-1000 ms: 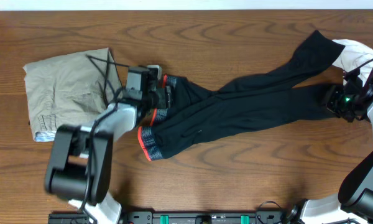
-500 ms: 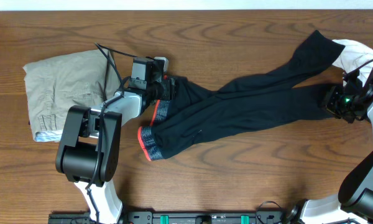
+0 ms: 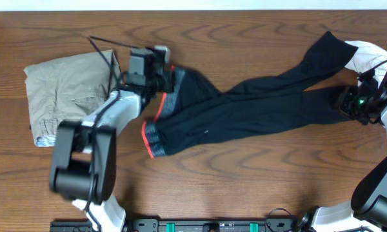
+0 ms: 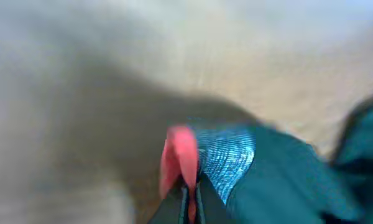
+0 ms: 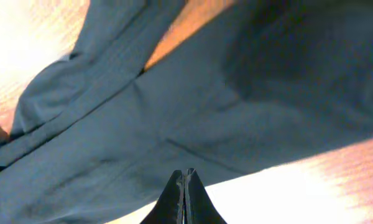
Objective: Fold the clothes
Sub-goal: 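Lift the waistband with the left gripper and move it up-left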
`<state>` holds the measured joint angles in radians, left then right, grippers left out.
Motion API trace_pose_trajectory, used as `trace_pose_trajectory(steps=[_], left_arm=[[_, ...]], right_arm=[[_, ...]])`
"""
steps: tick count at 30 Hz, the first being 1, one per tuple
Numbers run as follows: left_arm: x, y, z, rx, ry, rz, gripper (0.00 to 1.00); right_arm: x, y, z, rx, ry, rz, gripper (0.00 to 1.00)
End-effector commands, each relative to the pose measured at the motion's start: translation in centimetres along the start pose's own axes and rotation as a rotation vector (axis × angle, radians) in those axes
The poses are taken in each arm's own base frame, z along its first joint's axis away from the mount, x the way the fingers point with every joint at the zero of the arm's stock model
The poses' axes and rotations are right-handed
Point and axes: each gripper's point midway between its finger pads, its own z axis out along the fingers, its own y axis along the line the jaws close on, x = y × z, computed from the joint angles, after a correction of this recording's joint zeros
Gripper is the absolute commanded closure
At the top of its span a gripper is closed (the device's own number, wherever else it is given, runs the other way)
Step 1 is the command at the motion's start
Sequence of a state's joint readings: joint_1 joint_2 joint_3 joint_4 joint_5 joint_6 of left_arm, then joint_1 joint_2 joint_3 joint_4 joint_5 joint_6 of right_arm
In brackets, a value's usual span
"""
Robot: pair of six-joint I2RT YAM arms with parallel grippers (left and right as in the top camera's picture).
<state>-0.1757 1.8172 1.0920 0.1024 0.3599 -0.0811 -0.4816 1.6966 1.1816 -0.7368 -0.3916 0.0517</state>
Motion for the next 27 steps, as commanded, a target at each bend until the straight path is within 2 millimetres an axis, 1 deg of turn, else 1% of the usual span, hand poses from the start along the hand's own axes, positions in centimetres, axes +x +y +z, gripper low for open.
trace_pose_trajectory(steps=[1,4,9,12,14,16,19,20,23,26,27], left_arm=[[-6.3,0.2,-4.4,-0.077,-0.170,0.040,0.94],[-7.1,1.1,-5.2,-0.143,-0.201,0.039,0.94],[-6.7,1.8,-4.9,-0.175,-0.188,0.030,0.94],[-6.7,2.8,-5.0,-0.234,-0.194,0.022,0.94],[-6.9,3.7,-5.3,-0.285,-0.206,0.019,0.94],[-7.2,3.9,-5.4,-0.299,-0.220,0.019,0.94],[-7.8,3.7,-5.5,-0.295,-0.243,0.023,0.94],[-8.0,3.7,-5.5,-0.294,-0.250,0.025,0.94],[-8.0,3.7,-5.6,-0.294,-0.254,0.025,0.94],[-8.0,3.7,-5.6,-0.294,-0.251,0.025,0.94],[-8.0,3.7,-5.6,-0.295,-0.250,0.025,0.94]], right_arm=[[-0.7,0.6,-0.2,-0.006,-0.029,-0.040,0.99],[-1.1,0.7,-0.2,-0.007,-0.046,-0.047,0.99],[-1.2,0.4,-0.2,0.006,-0.050,-0.048,0.99],[-1.4,-0.2,-0.2,0.040,-0.056,-0.049,0.98],[-1.8,-0.3,-0.3,0.048,-0.073,-0.055,0.98],[-2.4,-0.2,-0.3,0.046,-0.097,-0.065,0.98],[-3.7,0.2,-0.4,0.042,-0.150,-0.101,0.98],[-4.4,0.5,-0.4,0.040,-0.176,-0.124,0.96],[-6.3,1.2,-0.7,0.041,-0.255,-0.173,0.88],[-8.5,1.4,-1.0,0.079,-0.344,-0.195,0.79],[-9.3,1.6,-0.9,0.083,-0.374,-0.207,0.78]])
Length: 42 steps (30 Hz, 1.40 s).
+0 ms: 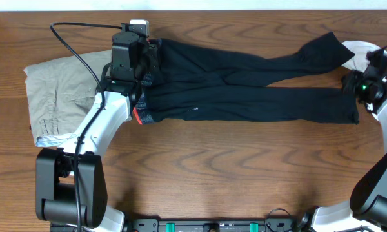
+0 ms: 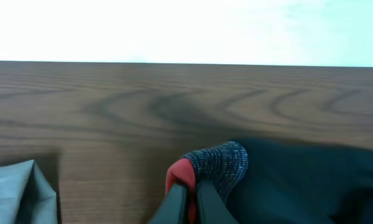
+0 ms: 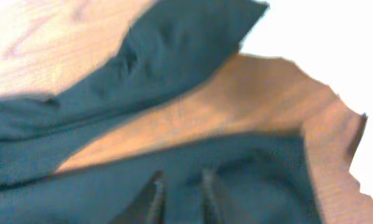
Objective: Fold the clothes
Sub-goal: 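Lift the waistband with the left gripper and move it up-left, then pull the pant legs right with the right gripper to flatten them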
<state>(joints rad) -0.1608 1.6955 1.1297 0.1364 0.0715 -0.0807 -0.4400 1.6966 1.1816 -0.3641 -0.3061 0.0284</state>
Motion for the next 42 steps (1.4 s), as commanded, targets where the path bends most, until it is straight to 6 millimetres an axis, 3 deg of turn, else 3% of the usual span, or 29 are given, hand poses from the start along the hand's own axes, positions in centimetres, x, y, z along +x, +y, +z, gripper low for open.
trace_pose_trajectory(steps=[1,5,10,18,26,28,30,32,33,38,42], left_arm=[[-0.5,0.6,-0.1,-0.027,-0.014,0.003,0.94],[-0.2,0.7,-0.1,-0.028,-0.002,0.003,0.94],[0.5,0.8,-0.1,-0.032,0.023,0.003,0.94],[0.6,0.8,-0.1,-0.033,0.029,0.003,0.94],[0.7,0.8,-0.1,-0.034,0.034,0.003,0.94],[0.8,0.8,-0.1,-0.034,0.035,0.003,0.94],[0.8,0.8,-0.1,-0.034,0.035,0.003,0.94],[0.8,0.8,-0.1,-0.034,0.035,0.003,0.94],[0.8,0.8,-0.1,-0.034,0.035,0.003,0.94],[-0.9,1.0,-0.3,-0.054,-0.029,0.053,0.95],[-3.3,1.0,-1.2,-0.062,-0.109,0.054,0.94]], right_arm=[[-1.6,0.2,0.7,0.031,-0.057,-0.038,0.77],[-2.9,0.1,3.4,0.020,-0.110,-0.065,0.67],[-2.0,-1.4,9.3,0.015,-0.135,-0.074,0.46],[-0.7,-2.9,15.3,0.004,-0.138,-0.055,0.43],[-0.3,-2.5,18.9,-0.013,-0.123,-0.066,0.42],[-0.4,-2.2,19.5,-0.018,-0.123,-0.066,0.44],[-0.6,-1.7,19.6,-0.024,-0.125,-0.071,0.57],[-0.8,-1.5,19.6,-0.027,-0.132,-0.074,0.92],[-1.0,-1.5,19.6,-0.027,-0.131,-0.068,0.99],[-1.8,-2.0,18.1,-0.007,-0.097,-0.055,0.99],[-5.8,-1.8,13.4,0.007,-0.156,-0.062,0.99]])
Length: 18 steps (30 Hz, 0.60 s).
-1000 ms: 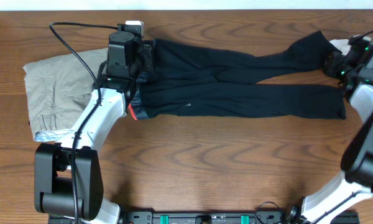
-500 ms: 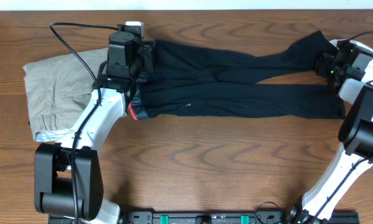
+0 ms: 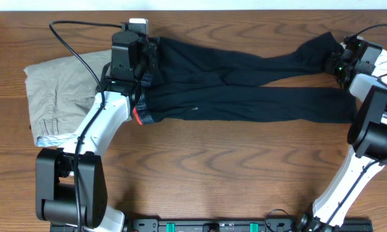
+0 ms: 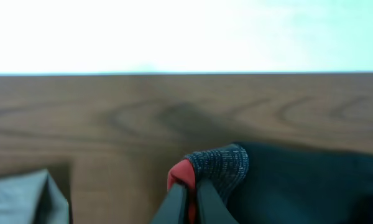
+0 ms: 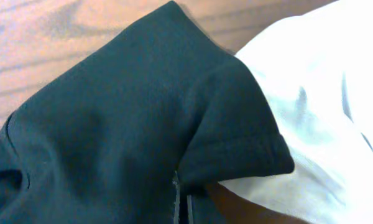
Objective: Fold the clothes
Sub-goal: 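Pull the pant legs right with the right gripper to flatten them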
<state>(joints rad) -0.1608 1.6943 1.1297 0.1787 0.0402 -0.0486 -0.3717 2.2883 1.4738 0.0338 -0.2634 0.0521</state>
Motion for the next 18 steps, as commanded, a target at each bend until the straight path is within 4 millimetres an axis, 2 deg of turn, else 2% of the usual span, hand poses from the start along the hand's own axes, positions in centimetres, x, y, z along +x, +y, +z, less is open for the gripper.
trace_pose_trajectory(steps=[1,5,7,10,14,18], left_arm=[[-2.7,0.7,-1.3,-0.037,-0.073,0.021,0.94],[-3.9,0.9,-2.3,-0.040,-0.104,0.022,0.94],[-4.5,1.2,-2.8,-0.044,-0.119,0.018,0.94],[-5.3,1.6,-3.6,-0.052,-0.140,0.014,0.95],[-6.3,1.9,-4.8,-0.057,-0.161,0.010,0.94],[-6.7,1.9,-5.5,-0.059,-0.168,0.009,0.94]], right_arm=[[-5.3,0.1,-4.7,0.018,-0.099,-0.013,0.99],[-10.1,0.5,-11.1,0.038,-0.196,-0.022,0.99],[-11.6,0.3,-14.0,0.075,-0.223,-0.022,0.99],[-12.6,-0.1,-17.6,0.145,-0.241,-0.014,0.99],[-13.2,0.1,-21.0,0.188,-0.250,-0.010,0.99],[-13.3,0.4,-22.0,0.188,-0.254,-0.011,0.99]])
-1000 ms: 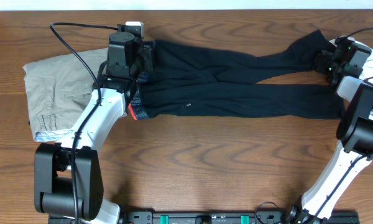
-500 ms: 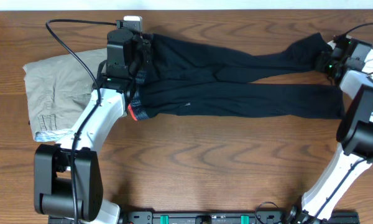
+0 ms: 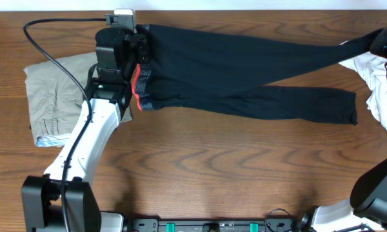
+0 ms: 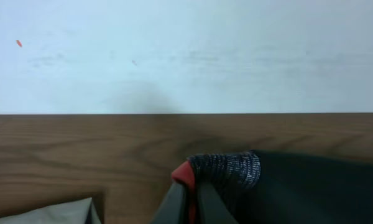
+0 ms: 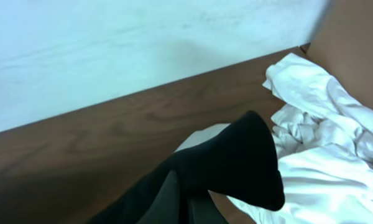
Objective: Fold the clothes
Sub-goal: 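Pull the pant legs right with the right gripper to flatten them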
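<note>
Black leggings with a grey and red waistband stretch across the far part of the table. My left gripper is shut on the waistband's far corner near the back edge. My right gripper is shut on the cuff of the far leg, holding it taut at the far right. The near leg lies flat with its cuff free.
Folded khaki trousers lie at the left, beside my left arm. A crumpled white garment sits at the right edge, under the held cuff. The table's back edge is just beyond both grippers.
Both grippers have moved toward the back edge. The far leg is now pulled straight and taut between them, and my right gripper has gone further right with the cuff.
The leggings first lay bunched diagonally, my left gripper on the waistband and my right by the near leg's cuff. Then they lay spread out lengthwise with my right gripper open. It then gripped the far leg's cuff, and now that leg is stretched along the back.
</note>
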`<state>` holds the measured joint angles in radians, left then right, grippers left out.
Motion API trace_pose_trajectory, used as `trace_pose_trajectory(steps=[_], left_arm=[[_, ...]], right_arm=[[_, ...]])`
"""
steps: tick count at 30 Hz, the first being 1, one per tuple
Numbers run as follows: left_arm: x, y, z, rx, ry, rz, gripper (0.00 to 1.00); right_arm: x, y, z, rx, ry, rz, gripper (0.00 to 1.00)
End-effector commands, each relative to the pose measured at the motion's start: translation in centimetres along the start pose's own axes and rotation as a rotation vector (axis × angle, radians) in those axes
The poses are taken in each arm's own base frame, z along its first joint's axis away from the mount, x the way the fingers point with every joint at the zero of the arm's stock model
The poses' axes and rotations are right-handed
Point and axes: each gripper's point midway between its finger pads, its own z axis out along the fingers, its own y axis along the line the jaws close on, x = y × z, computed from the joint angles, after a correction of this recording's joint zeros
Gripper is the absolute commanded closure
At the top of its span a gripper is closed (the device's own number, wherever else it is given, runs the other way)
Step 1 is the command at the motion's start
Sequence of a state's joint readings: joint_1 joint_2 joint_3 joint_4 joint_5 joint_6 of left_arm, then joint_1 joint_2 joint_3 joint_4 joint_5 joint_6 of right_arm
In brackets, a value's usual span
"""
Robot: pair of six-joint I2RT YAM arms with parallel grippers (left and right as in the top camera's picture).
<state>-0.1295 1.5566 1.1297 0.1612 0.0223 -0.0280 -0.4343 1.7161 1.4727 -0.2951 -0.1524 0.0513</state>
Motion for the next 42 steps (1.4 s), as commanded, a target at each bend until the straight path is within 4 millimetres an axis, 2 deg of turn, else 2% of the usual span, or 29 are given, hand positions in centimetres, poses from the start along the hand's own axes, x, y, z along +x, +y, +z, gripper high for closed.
trace_pose_trajectory(steps=[1,5,13,14,16,17,20,22,26,31,34,36,42], left_arm=[[-1.8,0.6,-1.0,-0.025,-0.044,0.005,0.94],[-1.7,0.7,-0.8,-0.026,-0.041,0.005,0.94],[-1.6,2.3,-0.7,-0.101,-0.044,0.001,0.94],[-1.3,2.3,-0.4,-0.102,-0.039,0.001,0.94],[-0.4,2.5,0.5,-0.105,-0.022,0.001,0.94],[0.2,2.6,1.1,-0.108,-0.009,0.002,0.94],[3.0,2.8,3.0,-0.113,0.055,0.006,0.94],[4.7,2.9,4.0,-0.116,0.092,0.008,0.94],[7.0,3.1,5.4,-0.120,0.137,0.011,0.94],[7.8,3.2,5.8,-0.121,0.154,0.012,0.94],[7.8,3.2,5.8,-0.121,0.154,0.012,0.94],[7.9,3.2,5.8,-0.121,0.156,0.008,0.94],[8.8,3.3,5.6,-0.124,0.194,0.011,0.94]], right_arm=[[-0.1,-0.8,-0.2,0.041,0.000,-0.003,0.99],[0.2,-0.8,0.1,0.040,0.008,-0.002,0.99],[0.6,-1.0,1.3,0.040,0.008,-0.002,0.98],[0.9,-1.2,1.7,0.045,0.016,-0.001,0.88],[2.0,-1.7,2.8,0.063,0.040,0.002,0.55],[2.7,-1.9,3.5,0.064,0.057,0.004,0.48],[5.7,-2.3,5.0,0.069,0.150,0.016,0.48],[7.1,-2.4,5.3,0.071,0.195,0.021,0.48],[7.7,-2.4,5.6,0.068,0.215,0.003,0.47],[7.2,-2.3,5.9,0.062,0.190,-0.038,0.51],[7.5,-2.3,7.0,0.054,0.179,-0.047,0.56],[8.4,-1.9,8.2,0.018,0.187,-0.062,0.60],[13.4,-0.4,12.8,-0.126,0.240,-0.042,0.61]])
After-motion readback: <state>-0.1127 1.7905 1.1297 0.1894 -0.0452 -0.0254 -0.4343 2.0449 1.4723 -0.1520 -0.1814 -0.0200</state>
